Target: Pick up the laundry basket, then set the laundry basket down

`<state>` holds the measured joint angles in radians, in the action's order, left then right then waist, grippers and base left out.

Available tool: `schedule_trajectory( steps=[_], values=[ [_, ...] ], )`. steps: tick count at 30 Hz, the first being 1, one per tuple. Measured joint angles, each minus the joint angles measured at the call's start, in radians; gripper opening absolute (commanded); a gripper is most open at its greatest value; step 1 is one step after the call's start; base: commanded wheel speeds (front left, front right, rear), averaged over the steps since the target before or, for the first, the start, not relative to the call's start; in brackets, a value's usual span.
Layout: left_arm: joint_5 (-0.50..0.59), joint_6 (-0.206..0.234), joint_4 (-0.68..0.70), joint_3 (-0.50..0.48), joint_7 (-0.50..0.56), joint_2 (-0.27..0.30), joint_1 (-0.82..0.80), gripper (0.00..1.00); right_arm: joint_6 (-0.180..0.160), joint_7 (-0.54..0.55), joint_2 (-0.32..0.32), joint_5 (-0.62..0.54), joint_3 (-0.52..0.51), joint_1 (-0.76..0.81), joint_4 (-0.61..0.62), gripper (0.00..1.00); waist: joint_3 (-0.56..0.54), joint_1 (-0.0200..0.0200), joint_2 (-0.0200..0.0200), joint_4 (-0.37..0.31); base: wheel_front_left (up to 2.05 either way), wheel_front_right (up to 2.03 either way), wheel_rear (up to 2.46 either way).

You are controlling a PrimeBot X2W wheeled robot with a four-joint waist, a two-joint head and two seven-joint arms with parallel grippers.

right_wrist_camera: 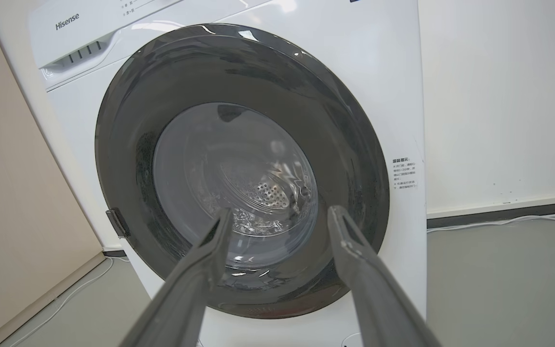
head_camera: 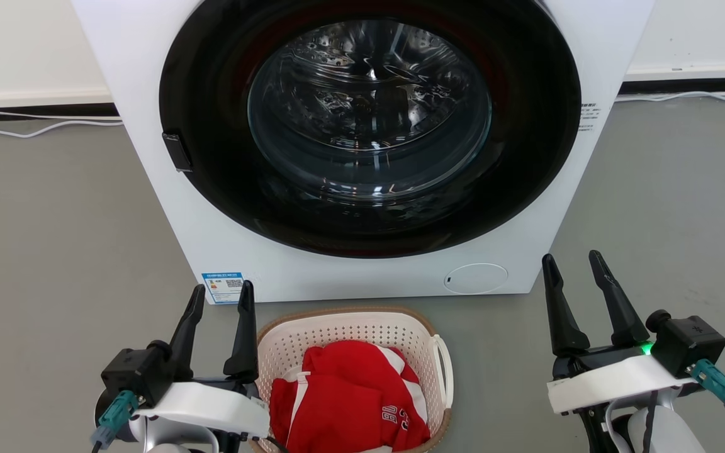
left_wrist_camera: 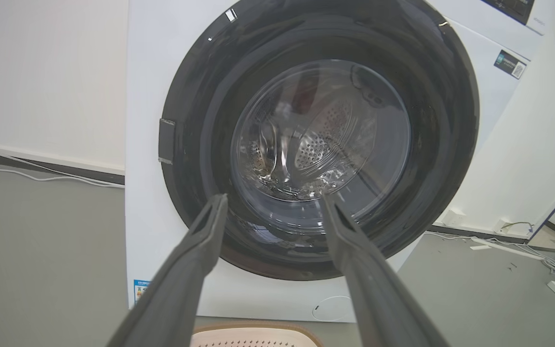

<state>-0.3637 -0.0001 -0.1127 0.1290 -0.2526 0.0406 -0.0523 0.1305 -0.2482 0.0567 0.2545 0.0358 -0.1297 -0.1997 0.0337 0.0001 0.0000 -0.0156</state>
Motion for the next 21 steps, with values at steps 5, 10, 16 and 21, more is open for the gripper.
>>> schedule_trajectory(
  steps=[5,10,16,21],
  values=[
    [0.003,0.000,0.001,0.001,-0.003,0.000,0.000,1.00,0.000,0.000,-0.001,0.000,0.000,0.000,0.000,1.00,-0.002,0.0000,0.0000,-0.003,0.00,0.00,0.00],
    [0.003,0.000,0.001,0.001,-0.003,0.000,0.000,1.00,0.000,0.000,-0.002,0.000,-0.001,0.000,-0.001,1.00,-0.003,0.0000,0.0000,-0.006,0.00,0.00,0.00],
    [0.002,0.000,0.000,0.001,-0.003,0.000,0.000,1.00,0.000,0.000,-0.002,0.001,-0.001,0.000,-0.003,1.00,-0.008,0.0000,0.0000,-0.009,0.00,0.00,0.00],
    [0.001,0.001,-0.001,0.001,-0.003,0.000,0.000,1.00,0.000,0.000,-0.002,0.001,-0.001,0.000,-0.003,1.00,-0.009,0.0000,0.0000,-0.013,0.00,0.00,0.00]
  ],
)
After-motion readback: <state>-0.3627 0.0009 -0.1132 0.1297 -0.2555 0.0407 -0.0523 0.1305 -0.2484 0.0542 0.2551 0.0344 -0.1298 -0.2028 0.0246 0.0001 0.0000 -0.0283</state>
